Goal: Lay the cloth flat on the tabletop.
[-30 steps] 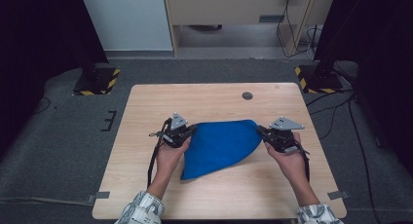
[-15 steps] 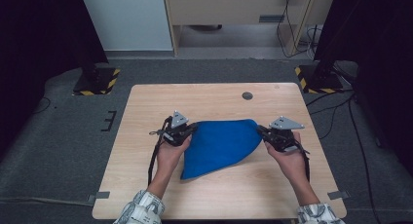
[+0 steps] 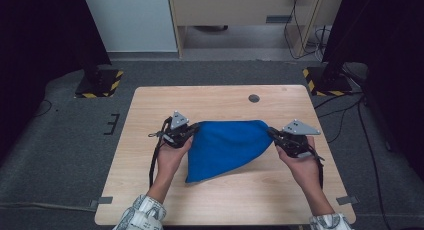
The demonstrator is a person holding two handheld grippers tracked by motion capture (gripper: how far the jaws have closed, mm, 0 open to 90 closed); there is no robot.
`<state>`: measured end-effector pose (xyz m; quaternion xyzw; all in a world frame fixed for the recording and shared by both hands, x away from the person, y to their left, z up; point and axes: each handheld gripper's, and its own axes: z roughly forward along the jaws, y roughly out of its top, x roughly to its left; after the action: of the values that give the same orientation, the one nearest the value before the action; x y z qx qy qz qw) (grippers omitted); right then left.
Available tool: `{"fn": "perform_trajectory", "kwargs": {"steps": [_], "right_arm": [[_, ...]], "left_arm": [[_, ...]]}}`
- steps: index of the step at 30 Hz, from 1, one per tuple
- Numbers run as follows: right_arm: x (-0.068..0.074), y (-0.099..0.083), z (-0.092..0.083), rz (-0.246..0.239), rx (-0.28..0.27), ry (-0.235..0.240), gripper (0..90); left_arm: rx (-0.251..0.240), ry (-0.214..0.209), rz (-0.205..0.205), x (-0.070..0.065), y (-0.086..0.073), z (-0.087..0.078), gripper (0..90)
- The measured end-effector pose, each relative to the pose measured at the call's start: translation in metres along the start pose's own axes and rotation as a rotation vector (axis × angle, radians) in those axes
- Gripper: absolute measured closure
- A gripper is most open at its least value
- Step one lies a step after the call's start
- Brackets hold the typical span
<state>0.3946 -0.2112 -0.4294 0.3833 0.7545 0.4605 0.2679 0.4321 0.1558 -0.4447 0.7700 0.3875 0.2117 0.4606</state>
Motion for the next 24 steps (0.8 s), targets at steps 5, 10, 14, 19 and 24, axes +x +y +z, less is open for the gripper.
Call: {"fn": "perform_trajectory", "kwargs": {"steps": [5, 10, 14, 19, 24], "right_arm": [[0.003, 0.004, -0.001, -0.009, -0.002, 0.002, 86.8], [0.007, 0.007, -0.012, -0.024, -0.006, -0.014, 86.9], [0.010, 0.009, -0.027, -0.031, -0.012, -0.022, 86.9], [0.017, 0.013, -0.055, -0.046, -0.047, -0.020, 86.9], [0.025, 0.022, -0.078, -0.057, -0.055, -0.001, 86.8]], "left_arm": [[-0.008, -0.016, 0.007, -0.006, 0.005, 0.001, 87.8], [-0.011, -0.020, 0.031, -0.013, 0.008, -0.007, 87.8], [-0.020, -0.033, 0.036, -0.015, 0.011, -0.016, 87.8], [-0.027, -0.037, 0.069, -0.023, 0.019, -0.036, 87.8], [-0.044, -0.040, 0.102, -0.035, 0.031, -0.058, 87.8]]}}
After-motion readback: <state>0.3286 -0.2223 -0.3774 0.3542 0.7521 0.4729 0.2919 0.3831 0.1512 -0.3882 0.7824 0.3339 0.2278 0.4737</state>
